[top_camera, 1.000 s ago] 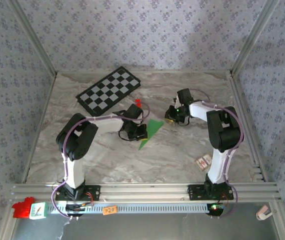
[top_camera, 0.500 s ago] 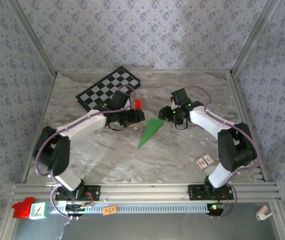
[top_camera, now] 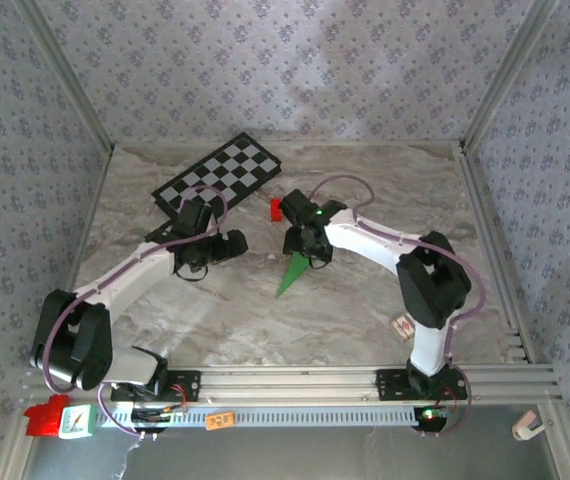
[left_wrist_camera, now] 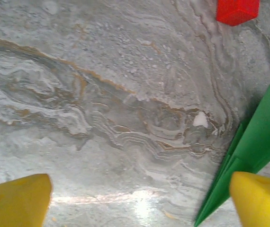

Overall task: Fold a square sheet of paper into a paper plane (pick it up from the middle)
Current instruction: Move a paper plane to the center of the table.

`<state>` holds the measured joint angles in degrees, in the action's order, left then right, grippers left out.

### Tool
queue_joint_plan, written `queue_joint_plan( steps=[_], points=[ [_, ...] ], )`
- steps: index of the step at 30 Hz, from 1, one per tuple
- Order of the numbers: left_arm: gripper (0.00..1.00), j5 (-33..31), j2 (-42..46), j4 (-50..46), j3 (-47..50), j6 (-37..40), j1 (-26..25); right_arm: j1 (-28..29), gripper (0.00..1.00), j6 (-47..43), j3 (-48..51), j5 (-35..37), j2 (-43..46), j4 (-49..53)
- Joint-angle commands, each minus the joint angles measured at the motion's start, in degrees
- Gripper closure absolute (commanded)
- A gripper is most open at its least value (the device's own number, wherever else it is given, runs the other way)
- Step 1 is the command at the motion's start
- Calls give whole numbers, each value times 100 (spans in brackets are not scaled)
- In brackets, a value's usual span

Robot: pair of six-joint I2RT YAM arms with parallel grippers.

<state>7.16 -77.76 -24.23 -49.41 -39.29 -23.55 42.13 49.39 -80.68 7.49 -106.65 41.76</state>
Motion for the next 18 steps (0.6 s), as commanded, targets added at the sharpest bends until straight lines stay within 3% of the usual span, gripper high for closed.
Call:
queue_joint_plan(
  steps=[1,9,18],
  points=[
    [0,-105,232,8,154,190,133,117,26,461,-392,538,-366,718],
    [0,-19,375,94,283,293,342,291,29,890,-909,756,-1008,1358],
    [0,150,165,110,131,300,404,321,39,1194,-570,876,-660,1369]
  ],
)
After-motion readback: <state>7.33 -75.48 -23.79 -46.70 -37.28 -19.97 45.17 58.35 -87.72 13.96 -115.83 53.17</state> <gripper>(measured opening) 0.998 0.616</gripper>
